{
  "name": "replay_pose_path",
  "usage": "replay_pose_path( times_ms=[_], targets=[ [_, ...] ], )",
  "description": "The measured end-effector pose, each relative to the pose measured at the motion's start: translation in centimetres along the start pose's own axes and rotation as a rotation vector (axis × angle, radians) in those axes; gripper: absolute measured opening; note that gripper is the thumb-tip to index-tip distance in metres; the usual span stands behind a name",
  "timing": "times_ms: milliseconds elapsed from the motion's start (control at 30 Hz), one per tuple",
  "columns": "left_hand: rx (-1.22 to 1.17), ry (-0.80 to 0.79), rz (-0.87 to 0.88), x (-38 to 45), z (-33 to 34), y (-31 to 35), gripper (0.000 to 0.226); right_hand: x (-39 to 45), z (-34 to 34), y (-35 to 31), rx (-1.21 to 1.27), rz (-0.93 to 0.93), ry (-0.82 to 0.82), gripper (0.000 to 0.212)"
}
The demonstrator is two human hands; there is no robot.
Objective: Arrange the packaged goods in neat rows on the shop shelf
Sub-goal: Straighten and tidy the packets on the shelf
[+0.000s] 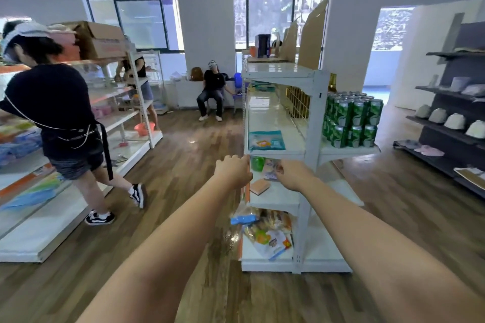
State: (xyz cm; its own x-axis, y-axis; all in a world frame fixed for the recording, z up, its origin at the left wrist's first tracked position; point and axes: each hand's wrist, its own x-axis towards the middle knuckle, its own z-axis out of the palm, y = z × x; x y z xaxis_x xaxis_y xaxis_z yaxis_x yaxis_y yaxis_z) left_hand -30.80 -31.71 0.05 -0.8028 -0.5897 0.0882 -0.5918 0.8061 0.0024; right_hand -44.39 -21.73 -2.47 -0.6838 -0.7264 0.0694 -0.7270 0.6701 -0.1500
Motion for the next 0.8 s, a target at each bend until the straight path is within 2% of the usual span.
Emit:
replay_pose_path(
  times_ms=[233,500,800],
  targets=[
    [0.042,-0.04,0.055,9.3,1.3,-3.0,0.041,9.1,0.6,-0.3,0.001,0.037,-0.086,0.032],
    [0.02,0.049,0.124,20.3,0.4,-5.8,0.039,18.9,-1.3,-0.9,-0.008,0.073,0.031,0.035],
    [-0.014,-0.042,0.16,30.0,5.6,-6.0,0.044,27.5,2.9,1.4,-0.043,0.138,-0.066,0.039]
  ],
)
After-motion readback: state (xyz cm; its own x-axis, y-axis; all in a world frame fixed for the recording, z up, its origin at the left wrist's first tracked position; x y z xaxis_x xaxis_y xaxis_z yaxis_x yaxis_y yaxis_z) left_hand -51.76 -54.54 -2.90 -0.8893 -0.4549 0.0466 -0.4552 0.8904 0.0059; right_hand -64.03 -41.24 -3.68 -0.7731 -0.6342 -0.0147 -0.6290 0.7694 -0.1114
